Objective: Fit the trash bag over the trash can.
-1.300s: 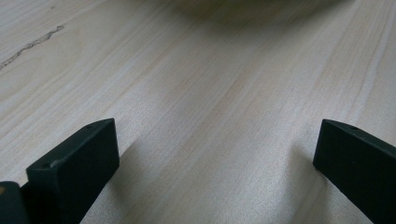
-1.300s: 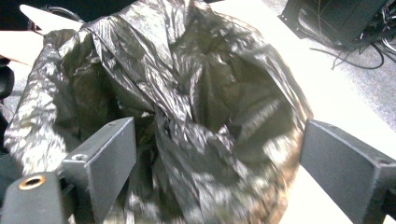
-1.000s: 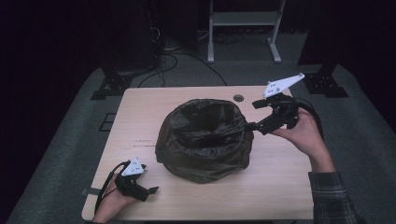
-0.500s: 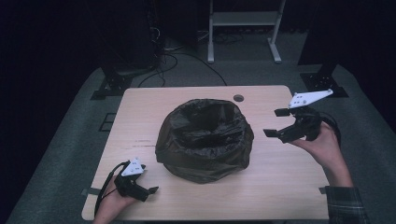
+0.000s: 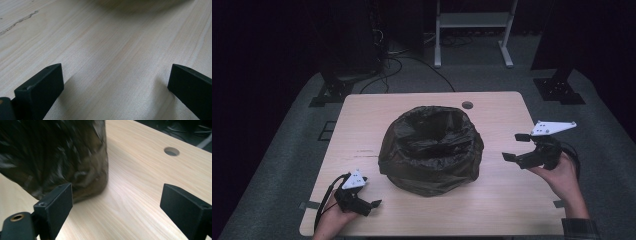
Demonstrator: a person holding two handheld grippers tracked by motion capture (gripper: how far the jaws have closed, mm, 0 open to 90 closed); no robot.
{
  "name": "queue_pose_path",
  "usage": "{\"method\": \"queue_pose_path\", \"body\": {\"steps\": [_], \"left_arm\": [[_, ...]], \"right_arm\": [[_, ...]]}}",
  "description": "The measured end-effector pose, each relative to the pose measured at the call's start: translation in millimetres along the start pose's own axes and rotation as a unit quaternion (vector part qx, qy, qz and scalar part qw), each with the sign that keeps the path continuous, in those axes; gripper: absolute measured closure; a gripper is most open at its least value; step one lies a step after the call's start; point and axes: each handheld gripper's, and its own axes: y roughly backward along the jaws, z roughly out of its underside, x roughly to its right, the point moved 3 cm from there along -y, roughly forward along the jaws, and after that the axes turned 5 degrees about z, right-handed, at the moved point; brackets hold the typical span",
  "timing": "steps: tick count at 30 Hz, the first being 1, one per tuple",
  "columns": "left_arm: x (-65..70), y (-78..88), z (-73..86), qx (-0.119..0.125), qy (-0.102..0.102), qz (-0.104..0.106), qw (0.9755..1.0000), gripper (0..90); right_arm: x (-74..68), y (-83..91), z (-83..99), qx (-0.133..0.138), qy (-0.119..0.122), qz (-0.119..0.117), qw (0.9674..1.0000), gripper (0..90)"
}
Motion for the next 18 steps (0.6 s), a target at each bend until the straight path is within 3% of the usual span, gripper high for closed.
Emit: {"method": "queue_pose_path", "body": {"steps": [12,18], "left_arm": [[0.0,-0.1,0.0,0.001,0.000,0.000,1.0000,0.0],[0.0,-0.1,0.0,0.001,0.000,0.000,1.0000,0.0]], "right_arm": [[7.0,-9.7,44.7,0.007,-0.028,0.034,0.9990,9.6],[7.9,-15.2,64.7,-0.004,-0.038,0.039,0.9985,9.6]]}}
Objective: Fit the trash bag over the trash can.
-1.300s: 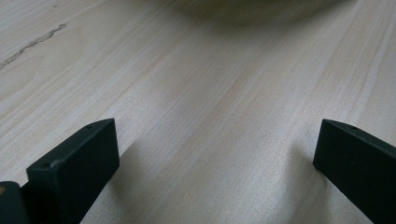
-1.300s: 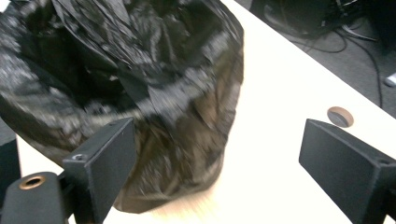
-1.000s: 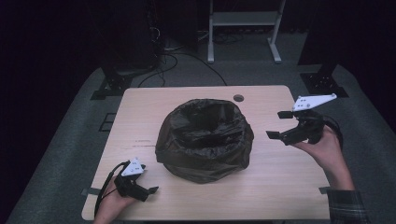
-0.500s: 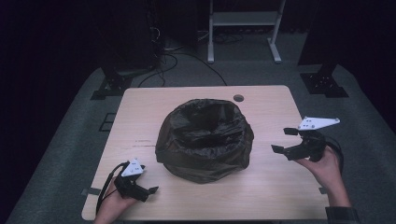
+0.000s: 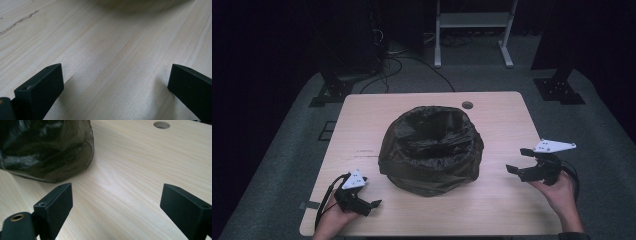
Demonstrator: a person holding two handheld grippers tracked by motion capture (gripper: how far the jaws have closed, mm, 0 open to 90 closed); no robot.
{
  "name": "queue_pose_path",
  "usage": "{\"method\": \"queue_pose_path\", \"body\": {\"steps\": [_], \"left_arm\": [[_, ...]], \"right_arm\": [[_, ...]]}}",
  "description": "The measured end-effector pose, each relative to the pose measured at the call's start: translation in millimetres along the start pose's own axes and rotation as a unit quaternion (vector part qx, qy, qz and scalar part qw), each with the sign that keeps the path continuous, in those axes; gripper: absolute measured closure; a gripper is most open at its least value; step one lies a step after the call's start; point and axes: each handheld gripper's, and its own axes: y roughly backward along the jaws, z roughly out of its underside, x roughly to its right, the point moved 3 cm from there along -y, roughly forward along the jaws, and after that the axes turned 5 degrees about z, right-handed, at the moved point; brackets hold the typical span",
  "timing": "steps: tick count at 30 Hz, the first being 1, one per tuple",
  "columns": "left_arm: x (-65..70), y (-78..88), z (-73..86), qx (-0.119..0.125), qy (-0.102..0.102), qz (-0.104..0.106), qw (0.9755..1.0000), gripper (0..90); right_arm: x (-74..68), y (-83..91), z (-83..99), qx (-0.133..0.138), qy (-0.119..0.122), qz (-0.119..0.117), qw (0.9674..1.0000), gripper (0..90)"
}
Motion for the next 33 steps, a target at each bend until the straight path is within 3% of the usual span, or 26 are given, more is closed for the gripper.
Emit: {"method": "queue_pose_path", "body": {"steps": [15,30,33], "left_arm": [[0.0,0.1,0.1,0.000,0.000,0.000,1.0000,0.0],[0.2,0.2,0.2,0.000,-0.001,0.001,1.0000,0.0],[0.3,0.2,0.2,0.000,-0.001,0.001,1.0000,0.0]], "right_arm": [[4.7,-12.5,41.2,-0.032,-0.022,0.002,0.9992,9.6],[-0.2,-26.2,58.1,-0.083,-0.001,0.013,0.9964,9.6],[-0.6,-26.9,59.0,-0.080,-0.001,0.013,0.9967,9.6]]}}
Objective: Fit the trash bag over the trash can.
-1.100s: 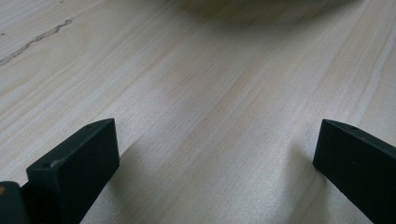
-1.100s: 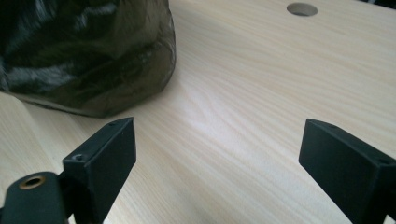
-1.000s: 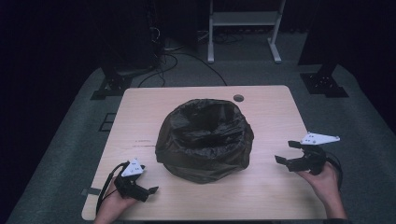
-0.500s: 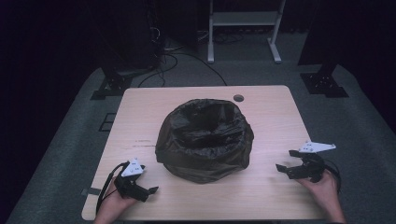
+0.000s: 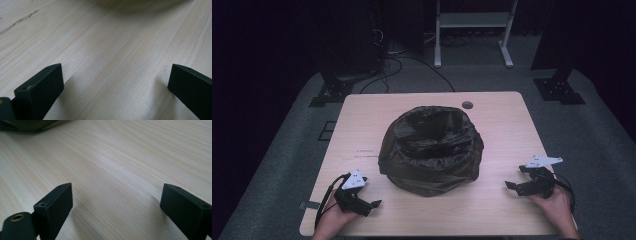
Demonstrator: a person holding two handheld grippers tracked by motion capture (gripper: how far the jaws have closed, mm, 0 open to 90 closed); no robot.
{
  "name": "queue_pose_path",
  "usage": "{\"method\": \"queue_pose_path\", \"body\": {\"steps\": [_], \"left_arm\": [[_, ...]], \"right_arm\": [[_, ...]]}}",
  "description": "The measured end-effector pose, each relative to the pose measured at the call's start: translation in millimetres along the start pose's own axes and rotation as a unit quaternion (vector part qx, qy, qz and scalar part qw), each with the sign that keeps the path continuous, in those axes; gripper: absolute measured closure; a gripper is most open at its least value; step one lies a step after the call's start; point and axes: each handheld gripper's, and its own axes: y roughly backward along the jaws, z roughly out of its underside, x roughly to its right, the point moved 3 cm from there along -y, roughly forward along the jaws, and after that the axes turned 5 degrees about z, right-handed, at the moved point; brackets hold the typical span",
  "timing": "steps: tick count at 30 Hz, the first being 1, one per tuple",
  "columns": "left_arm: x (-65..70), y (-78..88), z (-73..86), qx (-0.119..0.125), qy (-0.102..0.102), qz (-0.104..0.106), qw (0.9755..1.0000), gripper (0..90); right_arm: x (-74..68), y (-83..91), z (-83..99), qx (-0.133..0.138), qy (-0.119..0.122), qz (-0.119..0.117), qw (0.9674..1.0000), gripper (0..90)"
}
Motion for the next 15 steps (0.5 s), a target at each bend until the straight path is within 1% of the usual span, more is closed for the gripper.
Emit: {"method": "queue_pose_path", "body": {"steps": [2,3,6,15], "left_arm": [[0.0,0.0,0.0,0.000,0.000,0.000,1.0000,0.0],[0.0,0.0,0.0,0.000,0.000,0.000,1.0000,0.0],[0.0,0.0,0.0,0.000,-0.001,0.000,1.0000,0.0],[0.1,0.0,0.1,0.000,-0.001,0.000,1.0000,0.0]], "right_arm": [[-0.2,-0.3,0.8,0.004,0.002,0.003,1.0000,9.6],[-0.5,-0.7,1.8,0.008,0.010,0.006,0.9999,9.6],[-2.3,-1.2,2.9,0.010,0.020,0.014,0.9997,9.7],[-2.6,-1.1,3.1,0.010,0.020,0.015,0.9996,9.7]]}}
